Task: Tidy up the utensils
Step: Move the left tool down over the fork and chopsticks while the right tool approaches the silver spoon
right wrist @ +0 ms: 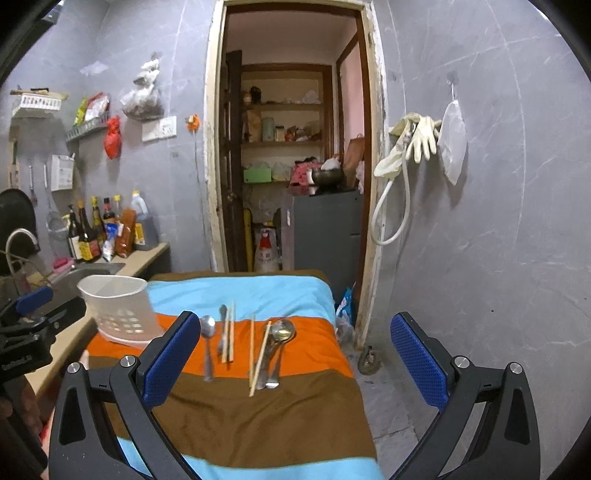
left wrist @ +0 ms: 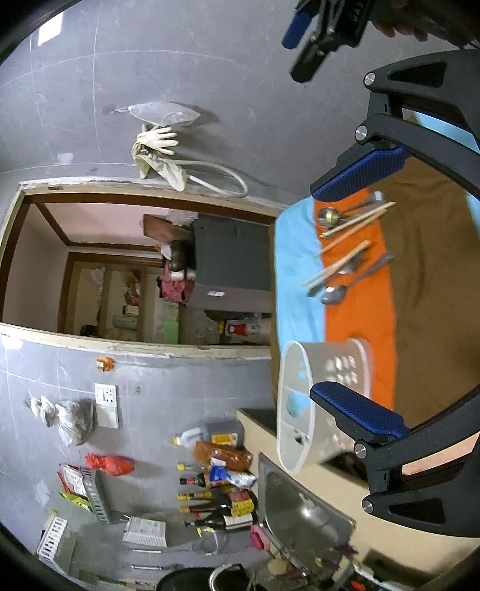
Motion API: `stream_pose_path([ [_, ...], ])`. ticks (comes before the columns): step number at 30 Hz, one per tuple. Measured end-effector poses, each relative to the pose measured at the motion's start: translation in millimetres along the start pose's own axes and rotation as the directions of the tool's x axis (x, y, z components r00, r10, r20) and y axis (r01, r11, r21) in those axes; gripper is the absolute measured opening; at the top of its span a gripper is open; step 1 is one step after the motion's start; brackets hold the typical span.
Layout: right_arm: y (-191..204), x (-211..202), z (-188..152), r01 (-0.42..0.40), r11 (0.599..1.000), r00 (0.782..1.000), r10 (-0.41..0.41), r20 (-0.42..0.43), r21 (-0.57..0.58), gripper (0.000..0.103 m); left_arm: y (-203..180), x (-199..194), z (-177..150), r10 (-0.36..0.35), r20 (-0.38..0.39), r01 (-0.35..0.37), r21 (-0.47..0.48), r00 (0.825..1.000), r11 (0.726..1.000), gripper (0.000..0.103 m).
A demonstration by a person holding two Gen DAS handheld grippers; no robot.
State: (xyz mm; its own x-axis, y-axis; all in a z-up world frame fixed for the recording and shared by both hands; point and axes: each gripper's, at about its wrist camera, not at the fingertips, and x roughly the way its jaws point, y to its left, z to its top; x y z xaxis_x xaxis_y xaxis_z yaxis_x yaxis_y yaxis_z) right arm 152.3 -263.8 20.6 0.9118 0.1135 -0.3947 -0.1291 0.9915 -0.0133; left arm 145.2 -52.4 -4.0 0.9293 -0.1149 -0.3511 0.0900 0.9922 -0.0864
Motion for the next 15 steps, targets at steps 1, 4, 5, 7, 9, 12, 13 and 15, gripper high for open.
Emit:
stream_pose_path([
  [1,-4,11,0,-0.004,1.000,1.000,0.004,-0.007,-0.004,0.103,-2,8,1,-0.001,-0.001,0.001,0.003,1.000,1.000,0.095],
  [4,-15,44,1,-0.026,1.000,0.999,0.026,-0.043,-0.010,0.103,-11,43,5,0.007,-0.015,-0.007,0.034,1.000,0.999,0.095],
  [5,-18,54,1,-0.033,0.999,0.998,0.032,-0.052,-0.011,0.103,-13,56,5,0.008,-0.021,-0.007,0.045,1.000,0.999,0.095],
  [7,-25,76,0,-0.049,0.999,0.996,0.048,-0.074,-0.008,0.103,-14,77,3,0.000,-0.041,0.003,0.057,0.999,0.998,0.095],
  [9,-31,97,-2,-0.062,0.998,0.994,0.062,-0.092,-0.001,0.103,-15,102,-1,-0.002,-0.066,0.006,0.069,0.998,0.998,0.095],
  [12,-39,125,-7,-0.084,0.996,0.989,0.085,-0.118,0.013,0.103,-16,128,-7,-0.001,-0.094,0.008,0.077,0.996,0.997,0.095],
  [13,-42,135,-10,-0.094,0.995,0.987,0.096,-0.129,0.017,0.103,-16,139,-9,0.006,-0.109,0.003,0.077,0.994,0.997,0.095],
  [15,-46,154,-15,-0.109,0.994,0.981,0.113,-0.160,0.029,0.103,-14,158,-15,0.018,-0.136,-0.008,0.073,0.990,0.997,0.095],
])
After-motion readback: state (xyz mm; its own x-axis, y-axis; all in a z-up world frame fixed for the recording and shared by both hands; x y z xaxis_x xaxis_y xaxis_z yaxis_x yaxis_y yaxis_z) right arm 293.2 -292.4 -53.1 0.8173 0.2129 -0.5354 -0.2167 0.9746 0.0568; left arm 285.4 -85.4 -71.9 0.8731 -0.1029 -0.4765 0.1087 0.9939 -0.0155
